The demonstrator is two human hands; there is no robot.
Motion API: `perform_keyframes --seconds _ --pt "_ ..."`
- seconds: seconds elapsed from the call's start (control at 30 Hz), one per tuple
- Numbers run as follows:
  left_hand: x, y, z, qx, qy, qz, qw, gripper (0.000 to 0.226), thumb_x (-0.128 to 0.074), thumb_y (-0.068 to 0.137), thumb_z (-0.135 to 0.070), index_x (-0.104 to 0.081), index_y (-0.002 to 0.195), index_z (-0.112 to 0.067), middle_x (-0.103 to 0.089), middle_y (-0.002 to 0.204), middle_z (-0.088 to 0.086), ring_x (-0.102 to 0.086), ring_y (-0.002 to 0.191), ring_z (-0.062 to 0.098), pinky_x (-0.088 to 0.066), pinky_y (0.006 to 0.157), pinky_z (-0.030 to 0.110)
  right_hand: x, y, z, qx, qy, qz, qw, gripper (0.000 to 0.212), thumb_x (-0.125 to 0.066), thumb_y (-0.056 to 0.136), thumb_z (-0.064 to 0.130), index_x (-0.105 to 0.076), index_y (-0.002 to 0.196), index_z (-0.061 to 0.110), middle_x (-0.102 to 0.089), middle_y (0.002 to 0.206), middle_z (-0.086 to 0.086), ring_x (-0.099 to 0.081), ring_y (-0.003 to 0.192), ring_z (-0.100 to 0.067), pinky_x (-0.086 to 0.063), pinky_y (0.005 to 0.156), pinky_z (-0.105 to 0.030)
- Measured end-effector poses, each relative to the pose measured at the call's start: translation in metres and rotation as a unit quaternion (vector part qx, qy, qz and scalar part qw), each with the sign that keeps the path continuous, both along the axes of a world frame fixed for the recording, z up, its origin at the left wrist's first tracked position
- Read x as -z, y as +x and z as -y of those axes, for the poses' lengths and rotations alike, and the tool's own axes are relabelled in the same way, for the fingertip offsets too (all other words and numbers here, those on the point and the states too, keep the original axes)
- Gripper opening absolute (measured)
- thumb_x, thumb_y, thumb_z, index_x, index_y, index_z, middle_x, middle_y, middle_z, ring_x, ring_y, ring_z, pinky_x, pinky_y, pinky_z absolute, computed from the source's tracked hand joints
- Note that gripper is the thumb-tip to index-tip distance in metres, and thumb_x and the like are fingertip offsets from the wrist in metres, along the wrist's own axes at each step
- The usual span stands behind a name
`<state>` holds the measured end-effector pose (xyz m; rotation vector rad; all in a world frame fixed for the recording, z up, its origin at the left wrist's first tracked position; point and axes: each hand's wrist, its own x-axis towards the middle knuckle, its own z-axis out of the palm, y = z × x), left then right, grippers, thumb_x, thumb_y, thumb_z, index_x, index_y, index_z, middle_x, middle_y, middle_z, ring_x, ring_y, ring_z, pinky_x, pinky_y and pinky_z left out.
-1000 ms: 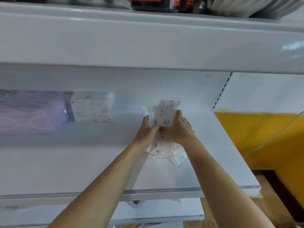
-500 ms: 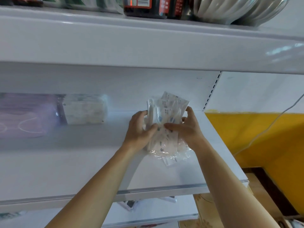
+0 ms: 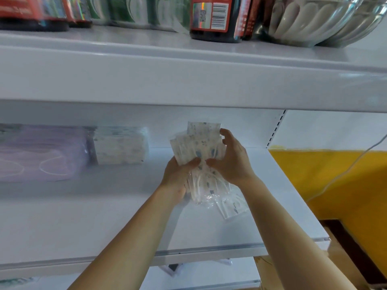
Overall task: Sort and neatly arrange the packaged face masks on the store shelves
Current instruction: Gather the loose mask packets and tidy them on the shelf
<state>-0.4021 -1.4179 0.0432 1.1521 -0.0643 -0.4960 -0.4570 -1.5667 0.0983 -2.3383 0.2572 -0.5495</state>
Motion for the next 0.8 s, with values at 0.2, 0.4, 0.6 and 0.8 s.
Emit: perform_keyframes --seconds 0.2,0.4,0.6,0.8 --pt "0.010 0.001 -0.011 0.001 -0.043 0.031 0.999 0.060 -0.079 0.080 -0.003 -0.056 0.135 -0.006 -0.069 0.127 0.023 -0.068 0.114 0.044 -0.054 0.094 0.066 -0.011 0.009 -0.003 0.002 0.174 -0.100 0.980 0.057 -0.089 0.065 0.012 -0.066 0.116 0.023 -0.076 0.095 -0.003 -0.075 0.083 -0.022 -0.063 0.078 -0.048" --pt "0.025 0.011 -0.055 0.020 -0.102 0.066 0.992 0.054 -0.071 0.087 0.003 -0.053 0.138 -0.001 -0.062 0.133 0.029 -0.062 0.123 0.045 -0.049 0.103 0.061 -0.031 0.009 -0.078 -0.091 -0.068 -0.041 0.993 0.058 -0.068 0.078 0.009 -0.051 0.131 0.024 -0.065 0.112 -0.002 -0.063 0.098 -0.027 -0.051 0.082 -0.035" --pt "0.035 0.036 -0.126 -0.112 0.063 0.092 0.987 0.127 -0.102 0.038 -0.036 -0.037 0.147 -0.043 -0.053 0.149 0.009 -0.056 0.135 0.027 -0.047 0.110 0.044 -0.048 0.018 -0.121 -0.167 -0.263 -0.079 0.947 0.057 -0.060 0.082 -0.001 -0.047 0.132 0.025 -0.053 0.105 -0.003 -0.061 0.084 -0.031 -0.048 0.069 -0.040" --pt "0.012 0.041 -0.198 -0.005 0.227 0.301 0.926 0.078 -0.095 0.051 -0.014 -0.068 0.117 -0.045 -0.076 0.110 -0.017 -0.070 0.105 0.000 -0.052 0.081 0.010 -0.041 0.040 -0.153 -0.302 -0.271 -0.102 0.908 0.083 -0.063 0.079 -0.006 -0.042 0.148 0.037 -0.061 0.112 0.003 -0.061 0.101 -0.023 -0.049 0.075 -0.038"
